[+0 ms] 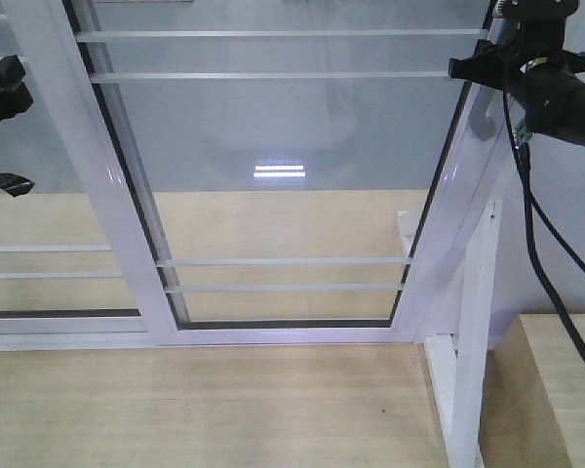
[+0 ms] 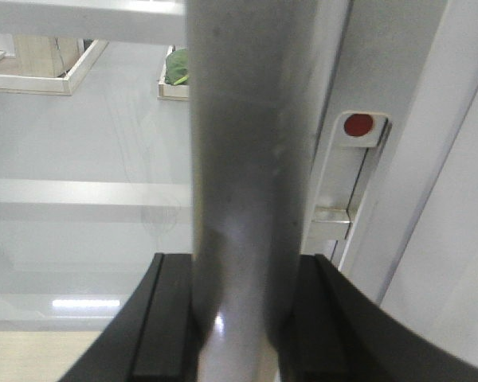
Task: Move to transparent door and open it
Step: 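Close the right gripper around the silver door handle, then pull the handle with the right gripper, sliding the door panel sideways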
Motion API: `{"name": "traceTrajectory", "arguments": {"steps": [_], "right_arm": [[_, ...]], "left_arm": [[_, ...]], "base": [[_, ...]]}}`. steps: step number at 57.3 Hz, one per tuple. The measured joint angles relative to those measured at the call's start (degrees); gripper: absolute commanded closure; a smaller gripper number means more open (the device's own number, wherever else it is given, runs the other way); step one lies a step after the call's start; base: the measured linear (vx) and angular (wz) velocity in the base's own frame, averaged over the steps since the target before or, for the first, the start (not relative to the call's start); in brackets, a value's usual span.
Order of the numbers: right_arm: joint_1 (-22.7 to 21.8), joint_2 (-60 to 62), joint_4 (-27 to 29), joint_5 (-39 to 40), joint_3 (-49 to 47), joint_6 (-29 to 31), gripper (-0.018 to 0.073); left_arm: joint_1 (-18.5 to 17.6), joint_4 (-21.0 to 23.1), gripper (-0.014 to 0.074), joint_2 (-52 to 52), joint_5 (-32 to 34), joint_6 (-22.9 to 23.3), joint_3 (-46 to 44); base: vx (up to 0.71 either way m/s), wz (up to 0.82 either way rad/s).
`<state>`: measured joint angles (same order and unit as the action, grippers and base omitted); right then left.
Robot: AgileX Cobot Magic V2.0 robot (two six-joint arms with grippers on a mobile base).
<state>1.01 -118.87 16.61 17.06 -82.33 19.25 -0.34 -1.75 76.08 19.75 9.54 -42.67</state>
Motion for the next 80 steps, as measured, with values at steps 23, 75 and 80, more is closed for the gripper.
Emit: {"name": "traceTrajectory", "arguments": {"steps": [23,75,80], "right_arm": [[3.11,0.13,-2.46,0.35,0.06,-2.66,0.0564],[21.79,-1.40,-4.94,3.39,-1.41,-2.86,0.0561],[23.04,-1.41,-4.62,3.52,-1.52,-2.84,0.0561]], "left_arm": [[0.00,0.00,0.0014,0.00,0.00,0.00,0.00],[0.00,0.00,0.0014,0.00,-0.05,0.00,0.00],[0.00,0.00,0.0014,0.00,-0.10,0.00,0.00]], "base": [[0.00,0.00],[0.01,0.01],[0.02,0.04]]}}
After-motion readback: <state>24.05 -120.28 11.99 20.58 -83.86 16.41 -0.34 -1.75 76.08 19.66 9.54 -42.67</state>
